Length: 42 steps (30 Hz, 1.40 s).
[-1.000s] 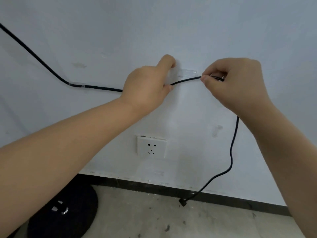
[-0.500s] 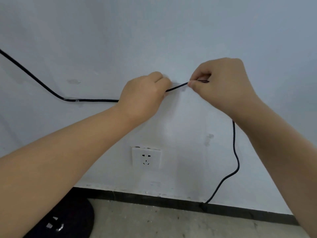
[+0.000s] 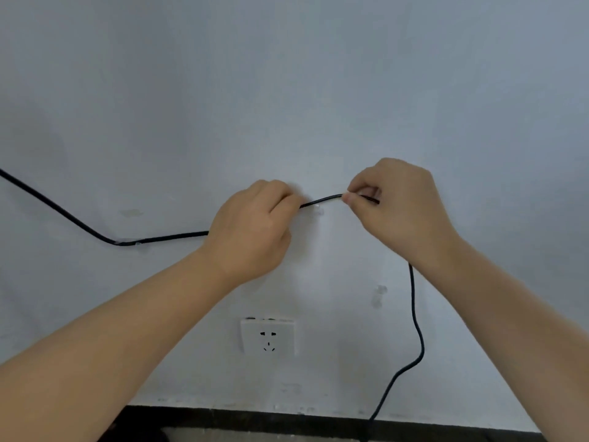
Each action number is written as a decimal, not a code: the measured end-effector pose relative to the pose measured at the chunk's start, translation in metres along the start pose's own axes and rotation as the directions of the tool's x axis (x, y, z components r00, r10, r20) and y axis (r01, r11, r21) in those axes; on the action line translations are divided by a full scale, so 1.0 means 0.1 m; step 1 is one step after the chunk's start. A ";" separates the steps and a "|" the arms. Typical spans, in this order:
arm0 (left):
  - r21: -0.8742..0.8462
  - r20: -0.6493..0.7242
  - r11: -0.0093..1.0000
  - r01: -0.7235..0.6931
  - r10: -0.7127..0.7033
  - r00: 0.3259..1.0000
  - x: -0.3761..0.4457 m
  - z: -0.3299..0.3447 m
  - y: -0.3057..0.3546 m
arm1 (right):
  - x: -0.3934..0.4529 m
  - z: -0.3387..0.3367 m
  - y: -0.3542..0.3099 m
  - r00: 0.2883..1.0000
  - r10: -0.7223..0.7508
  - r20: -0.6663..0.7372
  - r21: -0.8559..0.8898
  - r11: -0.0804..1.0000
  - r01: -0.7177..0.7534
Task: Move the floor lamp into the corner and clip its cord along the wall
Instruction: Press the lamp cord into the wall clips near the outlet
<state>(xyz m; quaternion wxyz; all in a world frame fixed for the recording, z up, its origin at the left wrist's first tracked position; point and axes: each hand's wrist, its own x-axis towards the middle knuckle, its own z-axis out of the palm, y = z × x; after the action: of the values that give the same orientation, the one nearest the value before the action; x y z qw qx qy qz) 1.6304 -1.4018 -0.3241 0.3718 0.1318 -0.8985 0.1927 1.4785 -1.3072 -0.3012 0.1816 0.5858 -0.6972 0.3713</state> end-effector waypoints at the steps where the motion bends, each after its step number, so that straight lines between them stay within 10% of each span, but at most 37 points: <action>1: 0.002 -0.001 1.000 -0.029 0.029 1.000 0.01 0.00 0.01 | -0.04 0.01 0.04 1.000 -0.001 -0.027 0.030 1.000 0.002; 8: 0.050 -0.010 0.998 -0.042 0.043 0.999 0.11 0.09 0.17 | -0.39 0.07 0.34 0.993 0.118 0.003 0.280 0.953 -0.114; 15: 0.235 -0.214 0.968 -0.084 0.136 0.967 0.04 0.34 0.45 | -0.92 0.16 0.76 0.928 0.250 0.275 0.680 0.632 -0.371; 20: 0.040 -0.135 0.997 -0.064 0.069 0.988 -0.17 0.61 0.88 | -1.25 0.33 0.89 0.861 0.286 0.421 0.678 0.531 -0.508; 24: -0.265 0.045 0.934 0.241 -0.238 0.970 -0.40 0.82 1.06 | -1.48 0.57 0.91 0.756 0.367 0.542 0.600 0.462 -0.653; 33: -0.604 0.154 0.538 0.588 -0.645 0.748 -0.42 1.06 1.10 | -1.45 0.65 0.85 0.703 0.459 0.543 0.364 0.626 -0.690; 42: -0.723 0.189 0.422 0.548 -0.641 0.744 -0.29 1.06 1.23 | -1.40 0.35 0.98 0.689 0.419 0.591 0.180 0.764 -0.619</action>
<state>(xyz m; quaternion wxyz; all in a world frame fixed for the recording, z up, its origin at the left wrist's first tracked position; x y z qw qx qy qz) 1.5384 -1.3364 -0.4444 0.4861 0.2665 -0.7658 -0.3259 1.4265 -1.2335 -0.4497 -0.2401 0.4598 -0.7760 0.3588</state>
